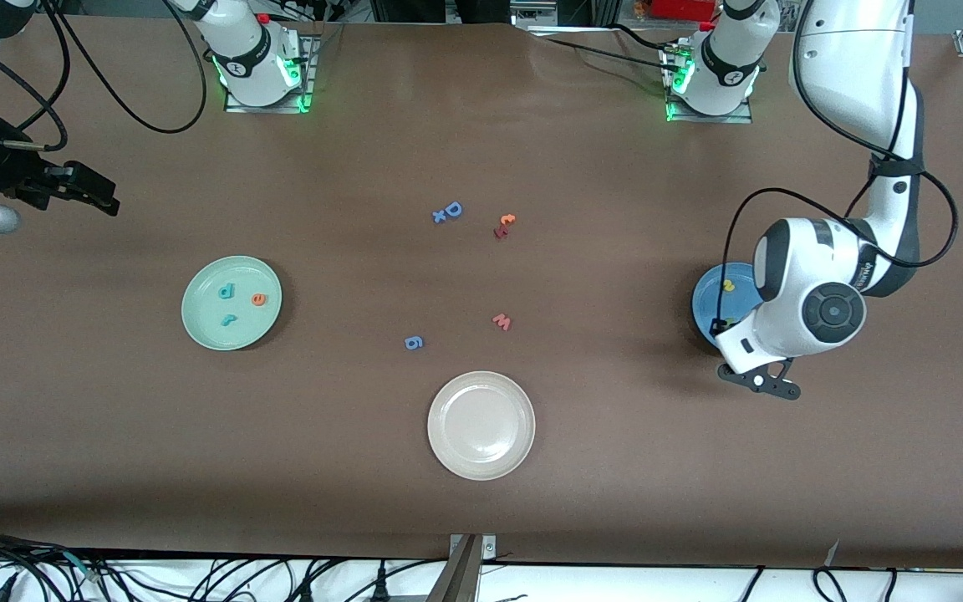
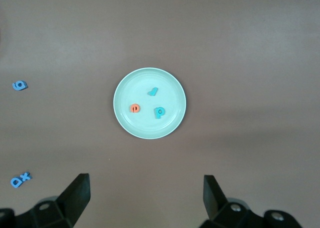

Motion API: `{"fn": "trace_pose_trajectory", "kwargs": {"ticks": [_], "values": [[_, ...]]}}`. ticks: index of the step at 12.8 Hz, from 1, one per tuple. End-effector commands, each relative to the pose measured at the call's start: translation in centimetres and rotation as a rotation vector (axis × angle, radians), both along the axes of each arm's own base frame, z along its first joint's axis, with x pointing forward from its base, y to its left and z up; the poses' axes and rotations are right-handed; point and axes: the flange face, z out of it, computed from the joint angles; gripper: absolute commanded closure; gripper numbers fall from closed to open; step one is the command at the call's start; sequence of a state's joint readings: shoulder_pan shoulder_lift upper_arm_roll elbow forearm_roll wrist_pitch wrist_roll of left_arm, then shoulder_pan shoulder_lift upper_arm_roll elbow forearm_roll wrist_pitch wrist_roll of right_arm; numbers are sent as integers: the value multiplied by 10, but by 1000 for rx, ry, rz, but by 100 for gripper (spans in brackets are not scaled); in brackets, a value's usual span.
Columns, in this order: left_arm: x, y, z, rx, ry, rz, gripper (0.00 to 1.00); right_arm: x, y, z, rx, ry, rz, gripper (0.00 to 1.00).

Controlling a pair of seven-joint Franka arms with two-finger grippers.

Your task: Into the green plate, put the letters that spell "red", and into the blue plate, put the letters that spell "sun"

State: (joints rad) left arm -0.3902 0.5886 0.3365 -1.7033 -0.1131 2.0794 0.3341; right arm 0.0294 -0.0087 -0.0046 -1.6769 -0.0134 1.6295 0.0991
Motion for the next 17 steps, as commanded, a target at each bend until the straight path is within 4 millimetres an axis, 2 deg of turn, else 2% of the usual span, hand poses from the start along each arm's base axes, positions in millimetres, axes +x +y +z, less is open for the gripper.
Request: {"fn": "trace_pose_trajectory", "kwargs": {"ticks": [1,3,4,5,6,7,9,10,12,15,17], "values": [[-27,12,-17,-19,72,-64,90,4,-2,6,-4,-13,9,0],[-42,15,-39,-35,117,-34,90,5,-4,5,-4,-11,6,0],[-45,16,-47,-47,127,-16,86,5,-4,5,-4,-11,6,0],[-45,16,-48,-46,128,-12,61,5,-2,5,-4,-11,9,0],[-42,15,-44,-46,117,-4,1,5,-1,5,-4,-13,10,0],[-35,12,-21,-58,81,-20,0,6,-1,5,-4,-20,12,0],[-19,12,55,-86,-15,-23,0,6,0,6,-2,-32,12,0],[-12,17,99,-106,-80,-14,0,7,-1,7,-2,-42,12,0],[-9,34,170,-134,-197,-7,0,8,-3,8,-1,-52,8,0],[-13,37,252,-165,-317,-45,0,8,-7,7,-2,-52,0,0],[-11,34,291,-159,-353,-62,0,8,-8,7,-1,-52,-2,0]]}}
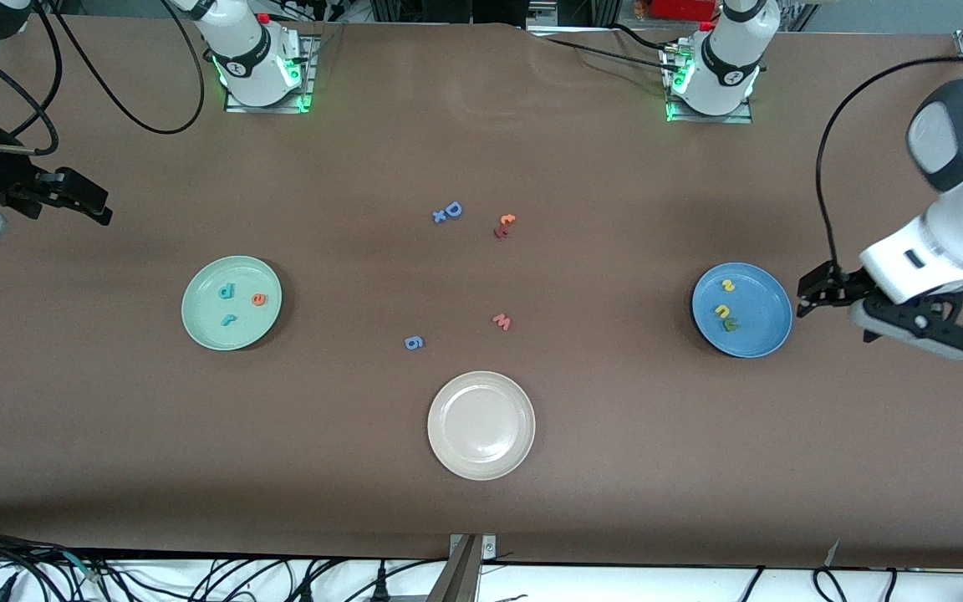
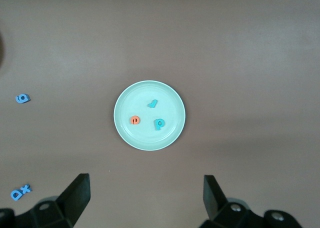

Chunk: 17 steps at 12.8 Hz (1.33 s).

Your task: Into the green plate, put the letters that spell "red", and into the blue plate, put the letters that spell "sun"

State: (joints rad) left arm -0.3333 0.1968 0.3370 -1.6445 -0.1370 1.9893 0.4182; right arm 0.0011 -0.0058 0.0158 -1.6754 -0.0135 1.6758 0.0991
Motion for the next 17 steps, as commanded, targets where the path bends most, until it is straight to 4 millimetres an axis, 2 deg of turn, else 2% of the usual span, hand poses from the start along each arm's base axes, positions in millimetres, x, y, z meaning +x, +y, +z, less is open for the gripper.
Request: {"fn": "trace_pose_trajectory", "kwargs": {"ticks": [1,8,12,15,17], "values": [[5,-6,40,19,-49,-41,0,2,-4,4,-2,-10,6,0],[9,-6,39,15,-48,-11,0,-2,-9,4,1,14,-3,0],[6,-7,41,-16,-16,145,0,2,-7,0,-2,20,2,0],[0,-10,77,-38,9,267,0,2,-7,0,-2,20,4,0],[-9,1,90,-44,76,284,0,2,-7,0,-2,20,4,0]]}}
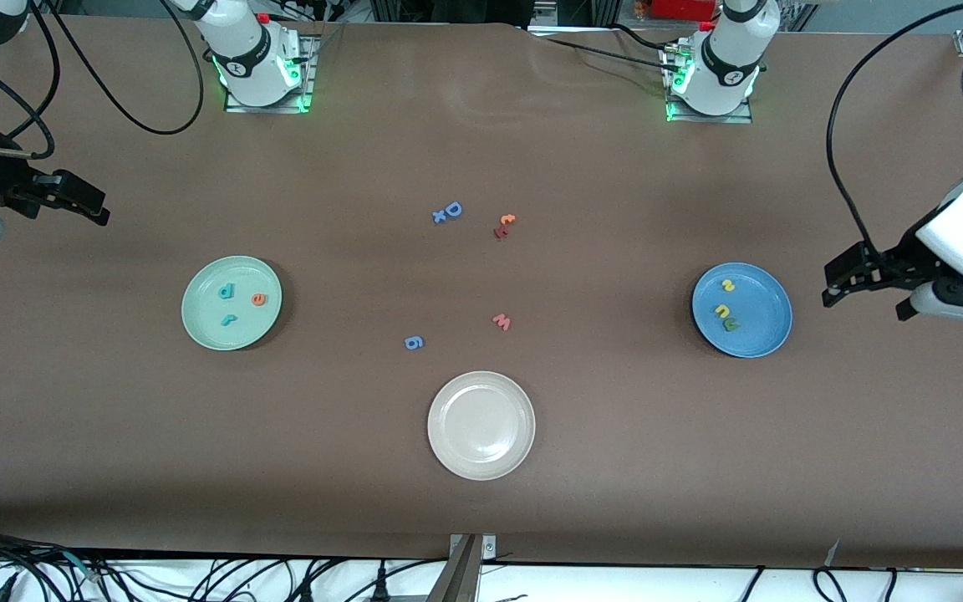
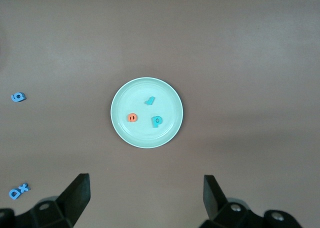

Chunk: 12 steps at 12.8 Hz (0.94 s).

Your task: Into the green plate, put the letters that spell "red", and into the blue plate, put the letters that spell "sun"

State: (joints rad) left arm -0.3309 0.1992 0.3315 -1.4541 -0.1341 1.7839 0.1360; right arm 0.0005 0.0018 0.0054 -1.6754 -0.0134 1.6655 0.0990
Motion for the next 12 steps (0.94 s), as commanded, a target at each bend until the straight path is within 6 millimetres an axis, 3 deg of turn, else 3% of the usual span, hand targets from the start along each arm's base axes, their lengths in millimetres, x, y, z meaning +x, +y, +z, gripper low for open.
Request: {"fn": "trace_pose_trajectory", "kwargs": {"ticks": [1,7,12], "values": [[-10,17,24,-7,80,59,0,1,0,5,-2,2,15,0],[-14,6,31,-2,107,135,0,2,1,7,-2,-1,18,0],[-14,9,31,17,107,148,0,2,1,7,0,-1,16,0]]}}
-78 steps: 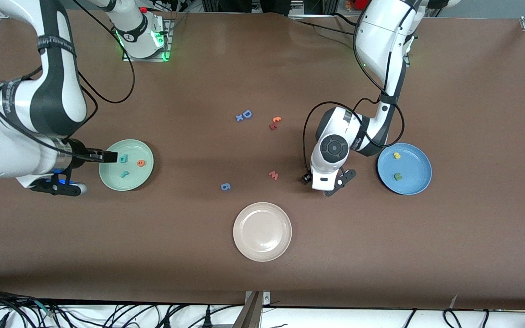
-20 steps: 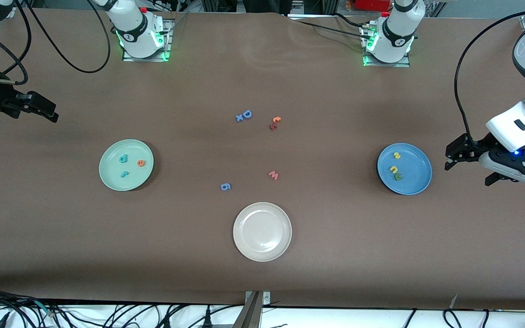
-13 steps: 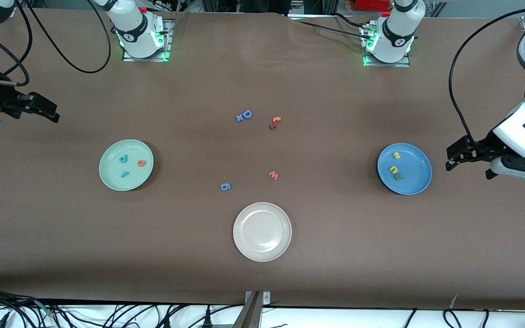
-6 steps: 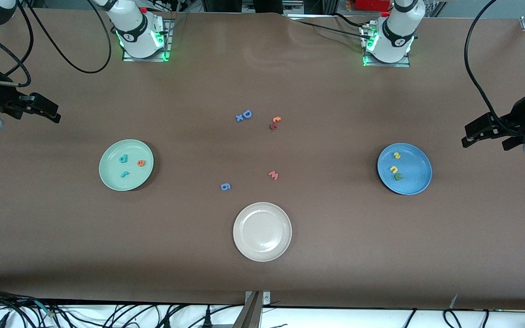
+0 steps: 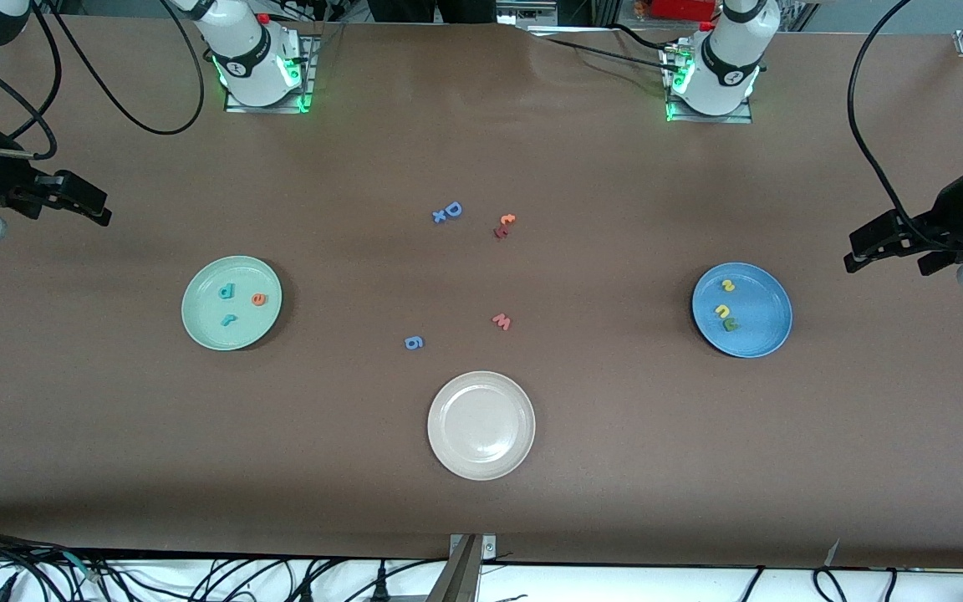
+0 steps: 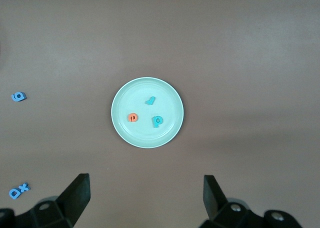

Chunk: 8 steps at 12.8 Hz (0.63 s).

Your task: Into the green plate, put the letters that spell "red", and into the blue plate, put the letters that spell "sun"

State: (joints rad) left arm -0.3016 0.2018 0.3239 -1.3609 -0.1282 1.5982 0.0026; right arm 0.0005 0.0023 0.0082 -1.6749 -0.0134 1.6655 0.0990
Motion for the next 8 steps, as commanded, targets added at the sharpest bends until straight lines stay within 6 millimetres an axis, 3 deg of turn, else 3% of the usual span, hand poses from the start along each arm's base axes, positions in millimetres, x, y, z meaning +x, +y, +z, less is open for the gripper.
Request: {"fn": "trace_pose_trajectory", "kwargs": {"ticks": [1,5,8], "values": [[0,-2,6,24,4,7,0,1,-1,7,0,-1,15,0],[-2,17,9,19,-3,34,0,2,-1,6,0,1,13,0],[-25,-15,25,73,-48,-16,0,2,-1,6,0,1,13,0]]}}
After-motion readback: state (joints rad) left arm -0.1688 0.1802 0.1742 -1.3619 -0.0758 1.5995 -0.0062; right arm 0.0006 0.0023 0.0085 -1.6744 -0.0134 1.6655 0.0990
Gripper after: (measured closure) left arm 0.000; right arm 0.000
